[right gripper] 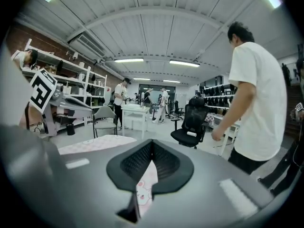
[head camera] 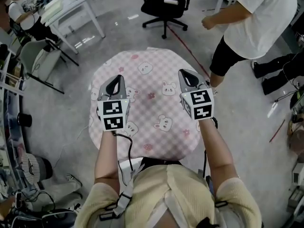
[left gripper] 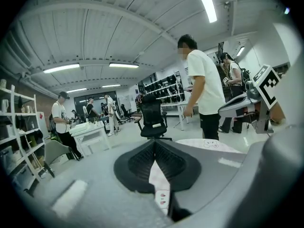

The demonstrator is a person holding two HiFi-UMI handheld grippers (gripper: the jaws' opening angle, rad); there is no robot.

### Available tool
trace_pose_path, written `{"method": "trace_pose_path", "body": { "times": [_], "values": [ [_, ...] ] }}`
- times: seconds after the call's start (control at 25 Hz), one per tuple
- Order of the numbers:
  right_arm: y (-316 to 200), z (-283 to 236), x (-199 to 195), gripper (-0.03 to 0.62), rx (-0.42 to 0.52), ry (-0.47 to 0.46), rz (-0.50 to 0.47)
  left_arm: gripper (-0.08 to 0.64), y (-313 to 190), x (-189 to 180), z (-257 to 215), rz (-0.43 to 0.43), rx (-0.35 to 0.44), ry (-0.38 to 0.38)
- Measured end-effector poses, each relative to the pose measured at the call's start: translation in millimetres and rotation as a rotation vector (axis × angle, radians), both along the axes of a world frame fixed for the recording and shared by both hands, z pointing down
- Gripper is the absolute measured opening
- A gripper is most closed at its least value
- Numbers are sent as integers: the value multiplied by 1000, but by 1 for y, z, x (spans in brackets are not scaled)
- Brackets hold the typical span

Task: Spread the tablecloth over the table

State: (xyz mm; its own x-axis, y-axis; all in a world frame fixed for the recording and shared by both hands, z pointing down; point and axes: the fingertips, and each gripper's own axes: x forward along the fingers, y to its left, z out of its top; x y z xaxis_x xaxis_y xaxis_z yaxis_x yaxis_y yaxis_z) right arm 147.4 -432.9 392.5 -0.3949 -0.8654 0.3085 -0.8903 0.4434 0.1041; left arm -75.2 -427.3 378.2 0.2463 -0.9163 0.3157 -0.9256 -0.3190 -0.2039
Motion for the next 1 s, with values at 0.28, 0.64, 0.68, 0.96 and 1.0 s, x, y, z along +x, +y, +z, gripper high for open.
{"method": "trace_pose_path", "body": {
  "times": [0.28, 0.64, 0.68, 0.96, 1.0],
  "values": [
    [27, 0, 12, 4, -18, -61, 4, 6, 38, 1, 7, -36, -45, 52],
    [62, 12, 13, 5, -55, -104, 11, 8, 75, -23, 24, -92, -99, 116],
    [65, 13, 13, 5, -58, -106, 12, 8, 78, -23, 25, -94, -105, 130],
    [75, 11, 13, 3, -61, -149, 30, 8, 87, -23, 31, -83, -128, 140],
    [76, 11, 13, 3, -63, -147, 31, 8, 89, -23, 31, -84, -132, 145]
  ]
}}
